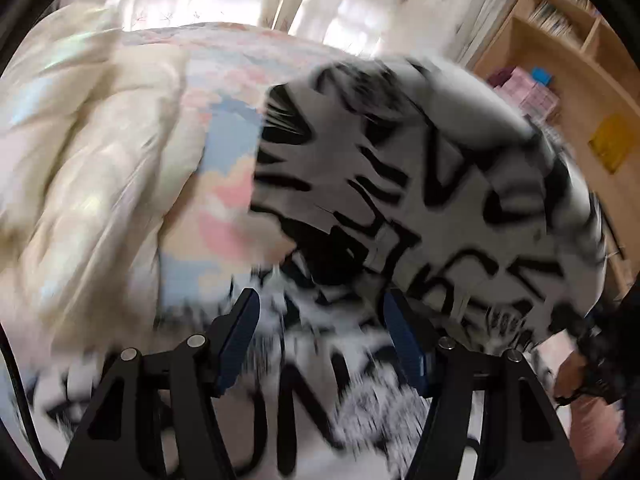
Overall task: Fold large clothes
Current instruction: 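Lift the folded jacket with both tools and fold it over again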
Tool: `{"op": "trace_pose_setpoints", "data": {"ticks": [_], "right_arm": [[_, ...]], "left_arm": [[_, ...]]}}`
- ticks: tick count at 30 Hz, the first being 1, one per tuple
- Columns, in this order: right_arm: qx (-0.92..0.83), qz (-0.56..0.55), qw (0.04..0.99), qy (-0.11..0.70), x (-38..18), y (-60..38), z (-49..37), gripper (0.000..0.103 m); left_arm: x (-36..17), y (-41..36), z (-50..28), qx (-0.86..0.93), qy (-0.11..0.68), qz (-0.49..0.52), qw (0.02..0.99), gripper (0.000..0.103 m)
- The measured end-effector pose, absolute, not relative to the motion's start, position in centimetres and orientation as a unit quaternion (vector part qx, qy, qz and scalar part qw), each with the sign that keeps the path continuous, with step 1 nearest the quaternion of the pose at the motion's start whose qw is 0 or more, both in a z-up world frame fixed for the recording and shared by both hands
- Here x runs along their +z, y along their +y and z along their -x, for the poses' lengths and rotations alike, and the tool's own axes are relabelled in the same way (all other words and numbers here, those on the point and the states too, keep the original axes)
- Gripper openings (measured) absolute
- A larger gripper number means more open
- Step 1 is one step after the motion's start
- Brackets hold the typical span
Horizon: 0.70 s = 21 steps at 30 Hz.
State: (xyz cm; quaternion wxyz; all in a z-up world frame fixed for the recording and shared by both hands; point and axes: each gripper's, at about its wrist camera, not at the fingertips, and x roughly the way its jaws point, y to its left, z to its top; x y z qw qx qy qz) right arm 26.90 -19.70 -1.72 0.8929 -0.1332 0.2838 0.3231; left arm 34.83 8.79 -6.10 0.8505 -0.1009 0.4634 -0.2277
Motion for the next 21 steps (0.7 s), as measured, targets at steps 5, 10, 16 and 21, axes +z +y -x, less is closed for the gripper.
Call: {"op": "trace_pose_setpoints", "data": {"ticks": [5, 10, 16, 21], "right_arm": [[0.31, 0.145, 0.89, 0.3, -3.0, -21.3, -20.8, 0.009], [0.266, 0.087, 0.885, 0.371, -5.9, -23.0, -18.5, 0.017], [0.251, -0.132, 0.85, 0.443, -9.4, -25.8, -17.4, 0.058], [0.269, -0.323, 0.79, 0.447, -11.4, -27.9, -17.5, 0.062]], "left_arm": [[-7.2, 11.8, -28.5, -0.283, 0.474, 0.115, 0.826, 0.063], [-8.7, 13.4, -24.3, -0.326, 0.484, 0.128, 0.802, 0.063], [-9.8, 15.9, -22.4, -0.352, 0.488, 0.178, 0.779, 0.064], [-9.6, 16.4, -21.3, -0.384, 0.476, 0.207, 0.763, 0.069]]}}
